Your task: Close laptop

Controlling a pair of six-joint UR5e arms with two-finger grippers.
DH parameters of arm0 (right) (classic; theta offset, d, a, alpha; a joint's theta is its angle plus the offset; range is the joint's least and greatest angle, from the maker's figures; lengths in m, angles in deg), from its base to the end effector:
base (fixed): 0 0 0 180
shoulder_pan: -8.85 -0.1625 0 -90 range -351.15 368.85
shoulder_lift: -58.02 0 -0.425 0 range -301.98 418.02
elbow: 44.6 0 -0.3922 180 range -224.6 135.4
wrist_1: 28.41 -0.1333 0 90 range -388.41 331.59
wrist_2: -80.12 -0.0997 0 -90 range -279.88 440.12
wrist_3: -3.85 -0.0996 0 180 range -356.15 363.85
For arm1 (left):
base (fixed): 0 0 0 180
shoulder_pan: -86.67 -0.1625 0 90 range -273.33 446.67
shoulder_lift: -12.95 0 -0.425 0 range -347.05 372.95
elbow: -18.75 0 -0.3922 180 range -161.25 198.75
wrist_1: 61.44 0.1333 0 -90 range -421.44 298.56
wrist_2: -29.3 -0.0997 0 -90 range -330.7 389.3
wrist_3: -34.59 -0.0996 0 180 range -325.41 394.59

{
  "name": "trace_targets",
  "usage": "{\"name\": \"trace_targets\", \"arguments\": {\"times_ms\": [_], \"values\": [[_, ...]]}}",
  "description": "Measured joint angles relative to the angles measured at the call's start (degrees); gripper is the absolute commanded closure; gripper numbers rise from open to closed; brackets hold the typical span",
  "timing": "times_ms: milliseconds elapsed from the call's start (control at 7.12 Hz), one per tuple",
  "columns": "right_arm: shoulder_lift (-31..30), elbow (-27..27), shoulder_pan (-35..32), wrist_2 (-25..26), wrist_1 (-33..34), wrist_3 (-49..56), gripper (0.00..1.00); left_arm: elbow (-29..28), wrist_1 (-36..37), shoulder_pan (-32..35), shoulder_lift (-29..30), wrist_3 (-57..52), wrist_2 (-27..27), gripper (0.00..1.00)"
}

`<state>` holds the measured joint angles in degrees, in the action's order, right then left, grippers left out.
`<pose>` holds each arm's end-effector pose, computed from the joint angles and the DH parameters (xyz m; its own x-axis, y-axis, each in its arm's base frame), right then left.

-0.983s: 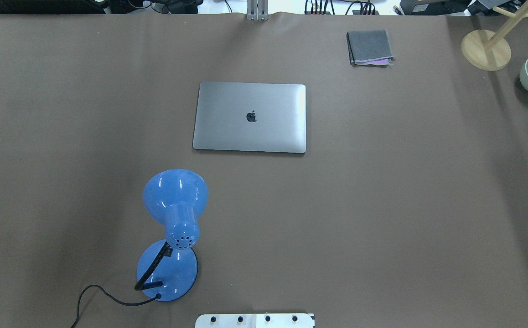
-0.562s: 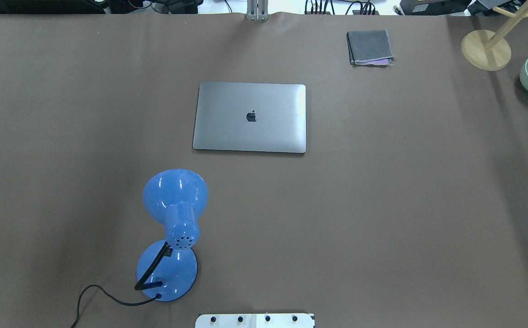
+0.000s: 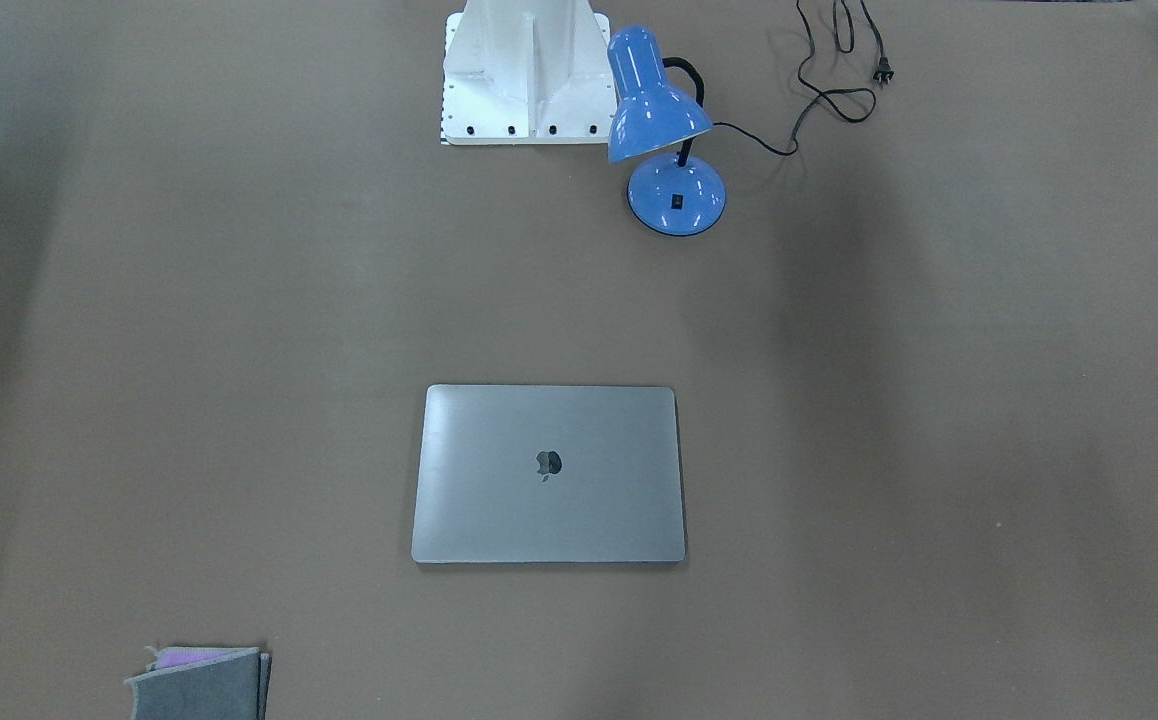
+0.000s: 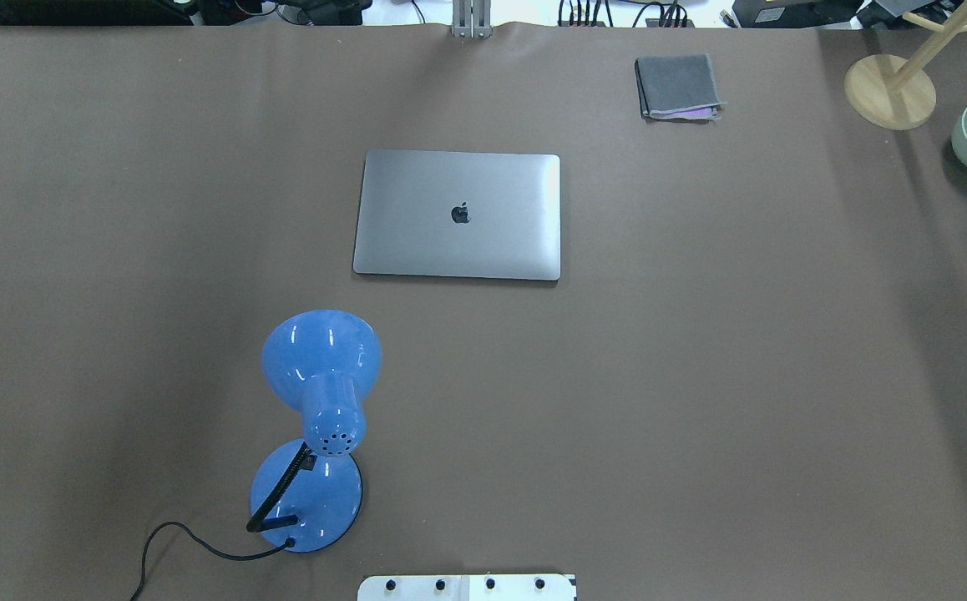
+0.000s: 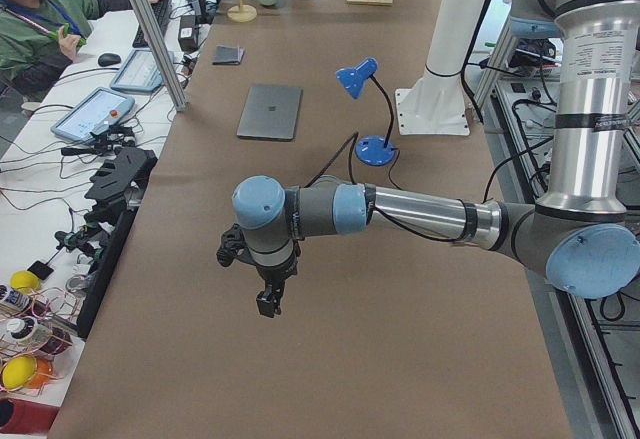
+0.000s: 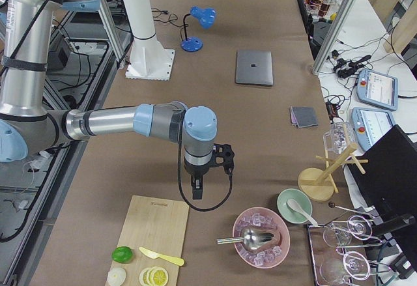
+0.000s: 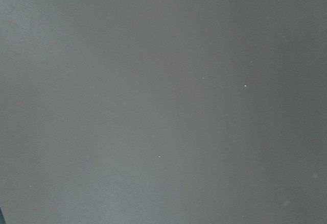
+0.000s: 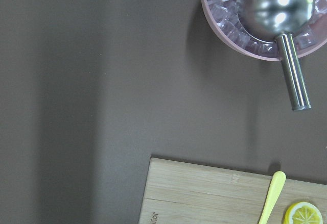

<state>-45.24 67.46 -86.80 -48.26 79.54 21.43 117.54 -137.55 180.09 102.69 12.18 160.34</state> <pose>0.1081 -0.3673 0.6091 0.7638 -0.1295 0.6324 0.1400 0.9896 0.0335 -0.0963 -0.4733 0.6134 0.7153 0.2807 -0.6400 -0.2307 0.9593 0.1629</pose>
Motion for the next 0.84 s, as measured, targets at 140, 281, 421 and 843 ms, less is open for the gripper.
{"name": "trace_targets", "arguments": {"times_ms": [140,281,421,843], "values": [[-0.01,0.00,0.05,-0.02,0.02,0.04,0.00,0.00,0.00,0.00,0.00,0.00,0.00,0.01],[-0.01,0.00,0.08,-0.02,-0.01,0.06,0.00,0.00,0.00,0.01,0.00,-0.02,0.00,0.01],[-0.01,0.00,0.10,-0.03,-0.05,0.07,0.00,0.08,0.00,0.02,-0.14,-0.08,0.00,0.01],[-0.01,0.00,0.12,-0.02,-0.02,0.08,0.00,1.06,0.00,0.00,-0.75,-0.17,0.00,0.01]]}}
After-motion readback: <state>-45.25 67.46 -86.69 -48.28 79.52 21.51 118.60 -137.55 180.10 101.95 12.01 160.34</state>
